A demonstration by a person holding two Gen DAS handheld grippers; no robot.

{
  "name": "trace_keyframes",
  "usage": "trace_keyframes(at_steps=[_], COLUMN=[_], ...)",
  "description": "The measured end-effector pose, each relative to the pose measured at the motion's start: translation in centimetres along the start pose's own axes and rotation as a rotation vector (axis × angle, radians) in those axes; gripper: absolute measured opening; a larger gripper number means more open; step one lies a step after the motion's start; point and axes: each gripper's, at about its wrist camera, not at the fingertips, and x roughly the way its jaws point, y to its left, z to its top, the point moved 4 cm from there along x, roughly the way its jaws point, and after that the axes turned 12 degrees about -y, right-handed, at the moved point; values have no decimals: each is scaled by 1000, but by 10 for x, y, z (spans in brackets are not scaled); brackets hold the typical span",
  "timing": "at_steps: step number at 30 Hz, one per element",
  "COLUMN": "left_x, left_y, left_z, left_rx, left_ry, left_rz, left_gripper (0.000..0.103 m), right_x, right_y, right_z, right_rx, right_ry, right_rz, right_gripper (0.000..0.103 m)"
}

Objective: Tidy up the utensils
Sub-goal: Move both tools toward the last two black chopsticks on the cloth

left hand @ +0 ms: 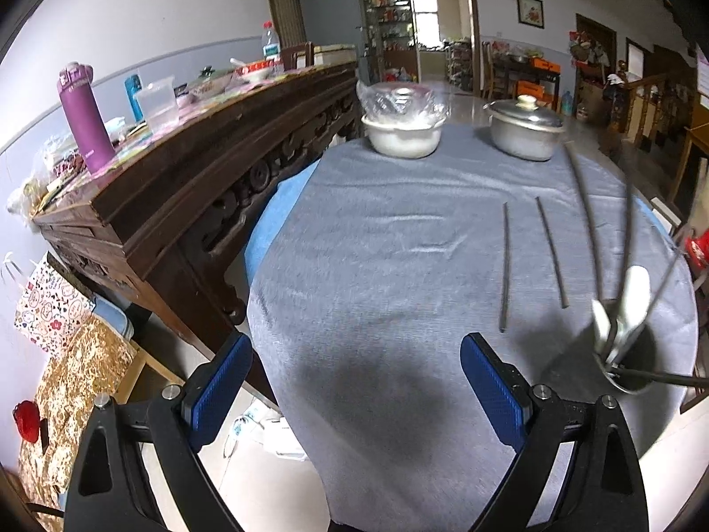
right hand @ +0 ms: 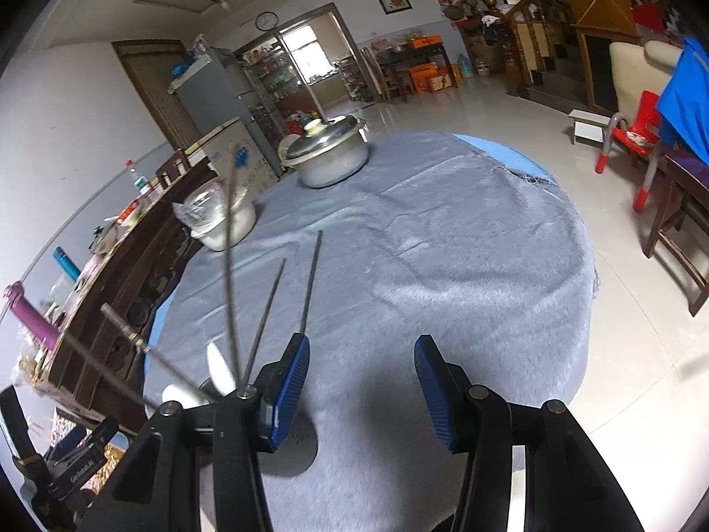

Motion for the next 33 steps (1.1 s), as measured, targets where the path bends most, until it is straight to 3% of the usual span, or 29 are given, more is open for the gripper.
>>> trace_keyframes(at_steps=[9, 19, 24, 33], left_x=[64, 143, 165, 204], left_y=[20, 10, -15, -51], left_z=[-4, 5, 20, 47], left_rx=[-39, -67, -4, 79], left_ry=[134, 307, 307, 297], left_rz=[25, -68, -87, -138], left_gripper=[95, 95, 95, 95], right_x=[58, 152, 215, 320], right_y=[-26, -38, -17, 56], right_z=[15, 43, 55, 57], right_rx=[68, 83, 87, -34], right_ry=[67, 161, 222, 331], right_rz=[-37, -7, 54, 90], right_gripper=[52, 52, 50, 50])
